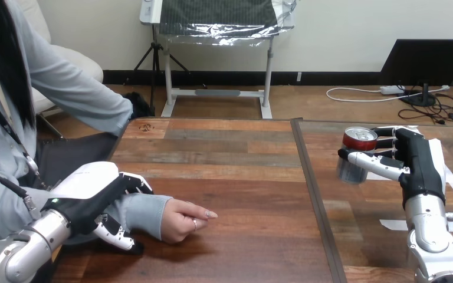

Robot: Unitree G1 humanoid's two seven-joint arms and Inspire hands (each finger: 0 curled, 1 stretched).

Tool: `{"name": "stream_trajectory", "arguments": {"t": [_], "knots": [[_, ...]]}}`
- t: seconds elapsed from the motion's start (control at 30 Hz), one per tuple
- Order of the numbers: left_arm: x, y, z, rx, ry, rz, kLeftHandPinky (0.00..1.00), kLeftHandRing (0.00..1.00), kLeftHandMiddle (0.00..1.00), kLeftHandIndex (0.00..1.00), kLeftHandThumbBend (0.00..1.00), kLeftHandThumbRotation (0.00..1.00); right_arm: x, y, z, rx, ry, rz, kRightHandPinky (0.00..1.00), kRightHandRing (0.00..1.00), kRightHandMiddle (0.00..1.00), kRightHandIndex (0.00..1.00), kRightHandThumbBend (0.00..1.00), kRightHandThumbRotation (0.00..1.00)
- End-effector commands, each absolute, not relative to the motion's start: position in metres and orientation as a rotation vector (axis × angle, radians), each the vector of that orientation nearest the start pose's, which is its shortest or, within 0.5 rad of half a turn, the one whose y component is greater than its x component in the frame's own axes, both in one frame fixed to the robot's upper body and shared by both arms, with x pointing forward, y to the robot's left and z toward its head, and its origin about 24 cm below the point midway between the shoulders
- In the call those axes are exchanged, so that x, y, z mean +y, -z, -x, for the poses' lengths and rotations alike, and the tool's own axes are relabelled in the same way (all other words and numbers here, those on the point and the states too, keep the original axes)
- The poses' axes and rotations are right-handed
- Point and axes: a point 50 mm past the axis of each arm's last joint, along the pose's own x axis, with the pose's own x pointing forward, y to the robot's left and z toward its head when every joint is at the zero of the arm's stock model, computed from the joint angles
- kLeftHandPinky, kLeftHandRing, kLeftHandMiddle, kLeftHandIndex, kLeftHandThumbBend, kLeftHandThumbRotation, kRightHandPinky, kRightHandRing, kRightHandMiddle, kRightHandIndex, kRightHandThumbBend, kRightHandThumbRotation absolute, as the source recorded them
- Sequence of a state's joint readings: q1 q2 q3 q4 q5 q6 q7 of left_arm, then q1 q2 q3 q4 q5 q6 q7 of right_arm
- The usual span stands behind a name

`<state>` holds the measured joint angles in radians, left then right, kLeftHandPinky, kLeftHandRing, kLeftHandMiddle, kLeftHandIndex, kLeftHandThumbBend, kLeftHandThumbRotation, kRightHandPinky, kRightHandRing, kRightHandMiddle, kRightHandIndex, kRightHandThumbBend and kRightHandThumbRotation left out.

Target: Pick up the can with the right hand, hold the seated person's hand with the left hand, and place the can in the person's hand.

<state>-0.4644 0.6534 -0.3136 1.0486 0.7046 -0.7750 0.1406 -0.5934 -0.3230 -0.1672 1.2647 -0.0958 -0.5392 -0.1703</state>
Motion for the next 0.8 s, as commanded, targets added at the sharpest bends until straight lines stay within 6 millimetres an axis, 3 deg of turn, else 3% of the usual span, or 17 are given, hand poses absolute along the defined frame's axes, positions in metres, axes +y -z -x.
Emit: {"name": "stream_trajectory", "arguments": {"t": [0.0,0.77], "knots": [[0.256,-0.024,-0.295,-0.101,0.507,-1.248,0.47,0.51,0.55,0.56,1.00,0.00,-0.256,-0.057,-0.345,-0.094,0.299,0.312,0.37,0.42,0.49,0.53,0.78,0.00],[0.246,-0.033,-0.294,-0.212,0.504,-1.187,0.41,0.44,0.49,0.50,0.93,0.00,-0.242,-0.055,-0.349,-0.091,0.266,0.352,0.37,0.43,0.49,0.53,0.78,0.00]]}}
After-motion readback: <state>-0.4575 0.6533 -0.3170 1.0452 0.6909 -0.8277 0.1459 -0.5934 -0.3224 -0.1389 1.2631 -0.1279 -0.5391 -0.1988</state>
